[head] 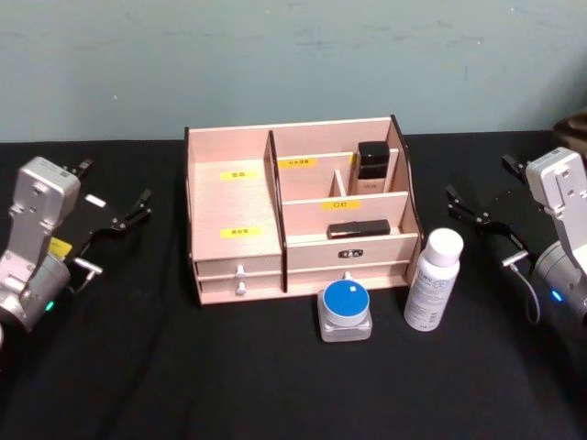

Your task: Pick up the facial cleanser and watermelon frost from the table and place them into the tiered storage box.

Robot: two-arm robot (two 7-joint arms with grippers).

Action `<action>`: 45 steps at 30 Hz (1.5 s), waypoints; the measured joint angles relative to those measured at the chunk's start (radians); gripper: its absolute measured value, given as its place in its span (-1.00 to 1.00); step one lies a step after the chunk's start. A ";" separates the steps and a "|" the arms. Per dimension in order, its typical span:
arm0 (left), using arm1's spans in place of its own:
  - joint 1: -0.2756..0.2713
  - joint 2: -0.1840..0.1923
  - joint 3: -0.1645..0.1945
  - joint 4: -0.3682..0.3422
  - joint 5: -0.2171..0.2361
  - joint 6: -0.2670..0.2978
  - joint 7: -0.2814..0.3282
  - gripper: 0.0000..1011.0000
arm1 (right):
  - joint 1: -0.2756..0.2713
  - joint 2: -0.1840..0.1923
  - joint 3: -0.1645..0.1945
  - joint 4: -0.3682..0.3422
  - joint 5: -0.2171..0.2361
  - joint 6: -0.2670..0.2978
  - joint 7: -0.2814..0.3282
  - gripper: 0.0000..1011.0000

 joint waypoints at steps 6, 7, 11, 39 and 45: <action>0.000 0.000 0.000 0.000 0.000 0.000 0.000 0.98 | 0.000 0.000 0.000 0.000 0.000 0.000 0.000 0.98; 0.000 0.000 0.000 0.000 0.000 0.000 0.000 0.98 | 0.000 0.000 0.000 0.000 0.000 0.000 0.000 0.98; 0.000 0.000 0.000 0.000 0.000 0.000 0.000 0.98 | 0.000 0.000 0.000 0.000 0.000 0.000 0.000 0.98; 0.000 0.000 0.000 0.000 0.000 0.000 0.000 0.98 | 0.000 0.000 0.000 0.000 0.000 0.000 0.000 0.98; 0.000 0.000 0.000 0.000 0.000 0.000 0.000 0.98 | -0.008 -0.007 0.021 -0.009 0.012 -0.001 0.003 0.98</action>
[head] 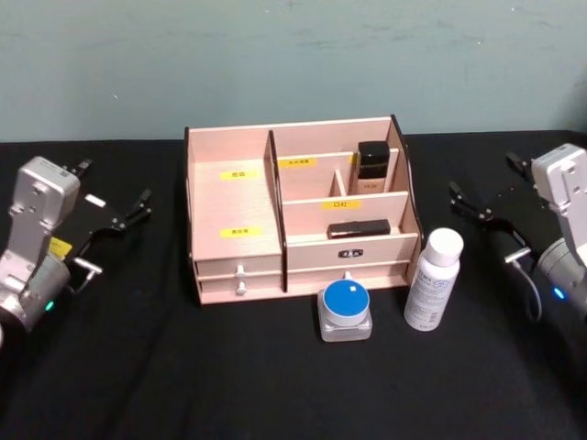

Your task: Pick up the facial cleanser and watermelon frost from the table and place them into the tiered storage box.

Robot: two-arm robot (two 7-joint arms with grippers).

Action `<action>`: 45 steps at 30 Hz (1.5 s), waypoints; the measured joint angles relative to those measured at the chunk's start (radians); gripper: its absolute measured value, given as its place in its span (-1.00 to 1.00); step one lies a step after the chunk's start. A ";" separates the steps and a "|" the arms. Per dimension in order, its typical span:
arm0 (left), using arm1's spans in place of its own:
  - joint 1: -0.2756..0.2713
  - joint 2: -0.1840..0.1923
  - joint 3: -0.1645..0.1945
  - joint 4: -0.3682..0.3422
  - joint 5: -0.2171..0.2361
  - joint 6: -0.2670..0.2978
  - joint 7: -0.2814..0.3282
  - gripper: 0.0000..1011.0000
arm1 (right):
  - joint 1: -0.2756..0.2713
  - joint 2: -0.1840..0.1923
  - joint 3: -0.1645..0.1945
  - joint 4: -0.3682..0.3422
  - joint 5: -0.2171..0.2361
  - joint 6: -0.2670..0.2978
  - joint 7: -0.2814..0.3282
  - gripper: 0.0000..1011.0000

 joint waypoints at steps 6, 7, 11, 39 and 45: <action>0.000 0.000 0.000 0.000 0.000 0.000 0.000 0.98 | -0.042 0.023 0.047 -0.081 0.027 -0.006 0.016 0.98; 0.000 0.000 0.000 0.000 0.000 0.000 0.000 0.98 | -0.059 0.034 0.063 -0.111 0.041 -0.008 0.023 0.98; 0.000 0.000 0.000 0.000 0.000 0.000 0.000 0.98 | -0.114 0.067 0.108 -0.196 0.081 -0.013 0.047 0.98; 0.000 0.000 0.000 0.000 0.000 0.000 0.000 0.98 | -0.553 0.304 0.320 -0.630 0.253 0.131 0.216 0.98; 0.000 0.000 0.000 0.000 0.000 0.000 0.000 0.98 | -0.536 0.292 0.283 -0.613 0.227 0.200 0.217 0.98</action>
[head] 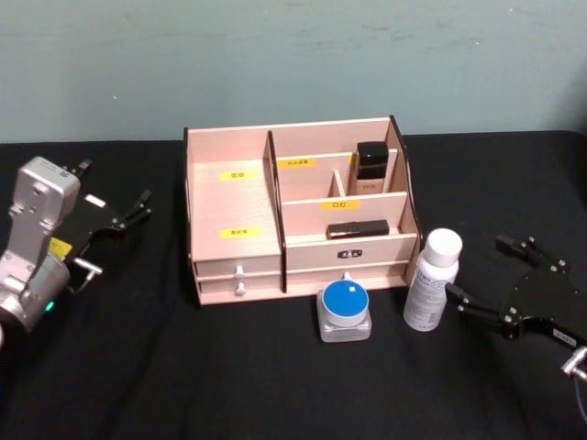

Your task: Pick up the facial cleanser and watermelon frost from the table and place them into the tiered storage box.

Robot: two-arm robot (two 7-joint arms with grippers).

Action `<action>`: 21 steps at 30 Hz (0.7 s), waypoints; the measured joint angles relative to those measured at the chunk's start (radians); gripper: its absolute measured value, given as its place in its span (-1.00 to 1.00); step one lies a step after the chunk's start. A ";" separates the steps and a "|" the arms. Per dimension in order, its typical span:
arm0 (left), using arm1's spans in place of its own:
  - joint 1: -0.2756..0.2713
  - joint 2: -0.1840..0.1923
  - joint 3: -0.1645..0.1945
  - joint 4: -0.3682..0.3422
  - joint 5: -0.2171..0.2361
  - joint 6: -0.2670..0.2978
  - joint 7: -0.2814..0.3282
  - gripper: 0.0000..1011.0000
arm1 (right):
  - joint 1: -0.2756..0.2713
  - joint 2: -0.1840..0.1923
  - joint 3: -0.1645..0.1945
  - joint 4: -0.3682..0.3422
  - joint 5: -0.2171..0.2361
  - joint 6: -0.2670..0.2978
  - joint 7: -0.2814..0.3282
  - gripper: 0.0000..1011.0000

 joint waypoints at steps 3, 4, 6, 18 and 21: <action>0.000 0.000 0.000 0.000 0.000 0.000 0.000 0.98 | 0.016 -0.014 -0.018 0.016 -0.010 0.025 0.001 0.98; 0.000 0.000 0.000 0.000 0.000 0.000 0.000 0.98 | 0.022 -0.020 -0.024 0.022 -0.013 0.034 0.004 0.98; 0.000 0.000 0.000 0.000 0.000 0.000 0.000 0.98 | 0.035 -0.031 -0.034 0.036 -0.019 0.047 0.007 0.98; 0.000 0.000 0.000 0.000 0.000 0.000 0.000 0.98 | 0.093 -0.096 -0.071 0.106 -0.053 0.083 0.021 0.98; 0.000 0.000 0.000 0.000 0.000 0.000 0.000 0.98 | 0.113 -0.113 -0.080 0.121 -0.060 0.091 0.031 0.98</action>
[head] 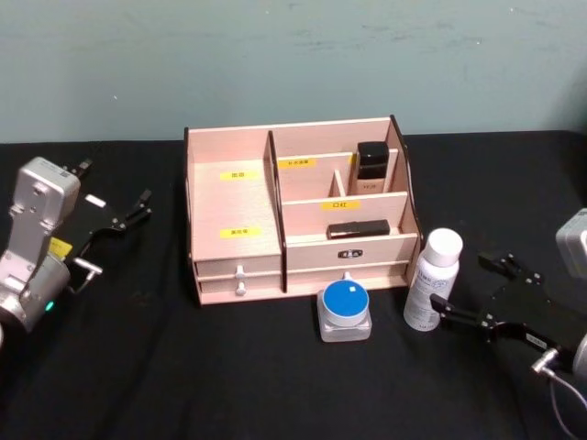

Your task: Pick up the facial cleanser and watermelon frost from the table and place them into the tiered storage box.

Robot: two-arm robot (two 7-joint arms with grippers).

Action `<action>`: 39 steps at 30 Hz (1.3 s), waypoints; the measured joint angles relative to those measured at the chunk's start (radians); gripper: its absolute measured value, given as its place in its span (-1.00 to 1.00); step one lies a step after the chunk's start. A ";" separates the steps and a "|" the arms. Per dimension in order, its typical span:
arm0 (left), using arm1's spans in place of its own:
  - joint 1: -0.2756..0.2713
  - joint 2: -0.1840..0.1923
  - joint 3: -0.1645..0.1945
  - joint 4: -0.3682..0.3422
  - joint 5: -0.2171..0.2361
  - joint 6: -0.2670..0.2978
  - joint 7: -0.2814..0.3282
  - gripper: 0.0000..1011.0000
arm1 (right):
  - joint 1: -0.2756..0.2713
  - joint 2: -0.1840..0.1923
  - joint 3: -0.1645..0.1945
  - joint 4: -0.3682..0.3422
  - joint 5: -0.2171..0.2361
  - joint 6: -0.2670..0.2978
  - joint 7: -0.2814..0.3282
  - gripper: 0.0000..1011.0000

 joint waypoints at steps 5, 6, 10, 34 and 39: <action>0.000 0.000 0.000 0.000 0.000 0.000 0.000 0.98 | 0.036 -0.027 -0.014 0.025 -0.016 0.014 0.012 0.98; 0.000 0.000 0.000 0.000 0.000 0.000 0.000 0.98 | 0.046 -0.036 -0.018 0.034 -0.020 0.018 0.014 0.98; 0.000 0.000 0.000 0.000 0.000 0.000 0.000 0.98 | 0.071 -0.056 -0.026 0.054 -0.033 0.029 0.021 0.98; 0.000 0.000 0.000 0.000 0.000 0.000 0.000 0.98 | 0.136 -0.142 -0.041 0.113 -0.089 0.064 0.074 0.98; 0.000 0.000 0.000 0.000 0.000 0.000 0.000 0.98 | 0.136 -0.141 -0.041 0.112 -0.089 0.063 0.073 0.98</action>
